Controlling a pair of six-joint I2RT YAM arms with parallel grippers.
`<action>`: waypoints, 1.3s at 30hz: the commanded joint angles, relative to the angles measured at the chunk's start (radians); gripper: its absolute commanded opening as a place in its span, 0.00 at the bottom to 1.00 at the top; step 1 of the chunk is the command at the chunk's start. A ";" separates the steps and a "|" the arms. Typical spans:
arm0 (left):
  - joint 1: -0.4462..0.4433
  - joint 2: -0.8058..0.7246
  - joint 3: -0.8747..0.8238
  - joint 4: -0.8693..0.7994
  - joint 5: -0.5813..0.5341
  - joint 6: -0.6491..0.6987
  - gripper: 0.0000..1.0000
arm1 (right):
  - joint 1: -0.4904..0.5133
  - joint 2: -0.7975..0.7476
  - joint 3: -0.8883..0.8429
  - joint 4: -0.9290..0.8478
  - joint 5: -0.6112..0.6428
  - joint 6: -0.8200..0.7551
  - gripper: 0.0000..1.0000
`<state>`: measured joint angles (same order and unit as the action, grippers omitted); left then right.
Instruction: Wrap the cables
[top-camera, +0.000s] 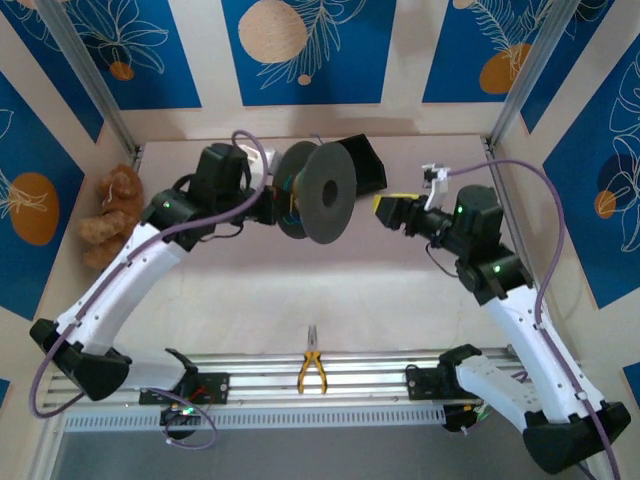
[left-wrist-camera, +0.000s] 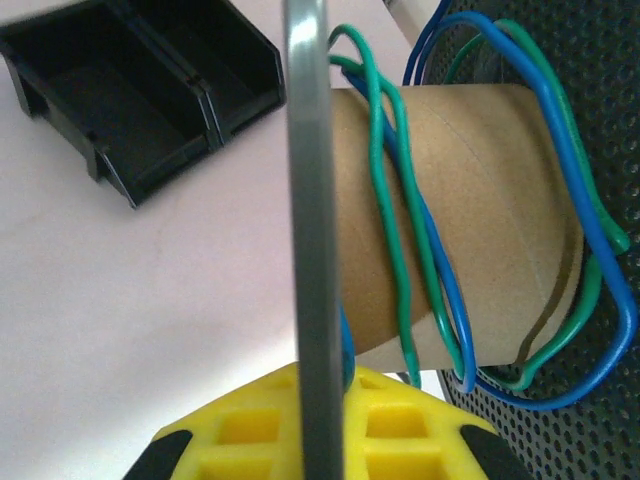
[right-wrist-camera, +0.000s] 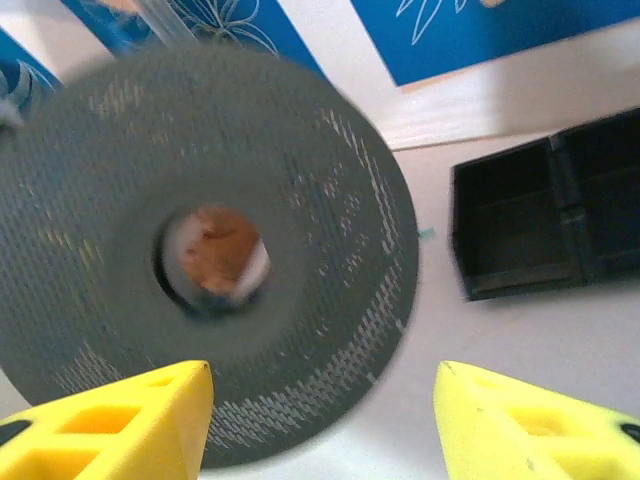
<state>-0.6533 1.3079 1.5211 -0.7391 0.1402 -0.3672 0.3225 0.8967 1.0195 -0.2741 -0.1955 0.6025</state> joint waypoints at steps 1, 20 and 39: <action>-0.084 -0.083 -0.100 0.181 -0.298 0.232 0.00 | -0.058 0.061 0.094 -0.034 -0.258 0.337 0.60; -0.279 -0.065 -0.266 0.422 -0.629 0.456 0.00 | 0.059 0.274 0.383 -0.362 -0.237 0.673 0.42; -0.292 -0.042 -0.246 0.384 -0.642 0.456 0.00 | 0.086 0.281 0.403 -0.372 -0.187 0.654 0.32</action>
<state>-0.9325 1.2736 1.2293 -0.4290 -0.4725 0.0883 0.4042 1.1877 1.3930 -0.6296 -0.3943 1.2663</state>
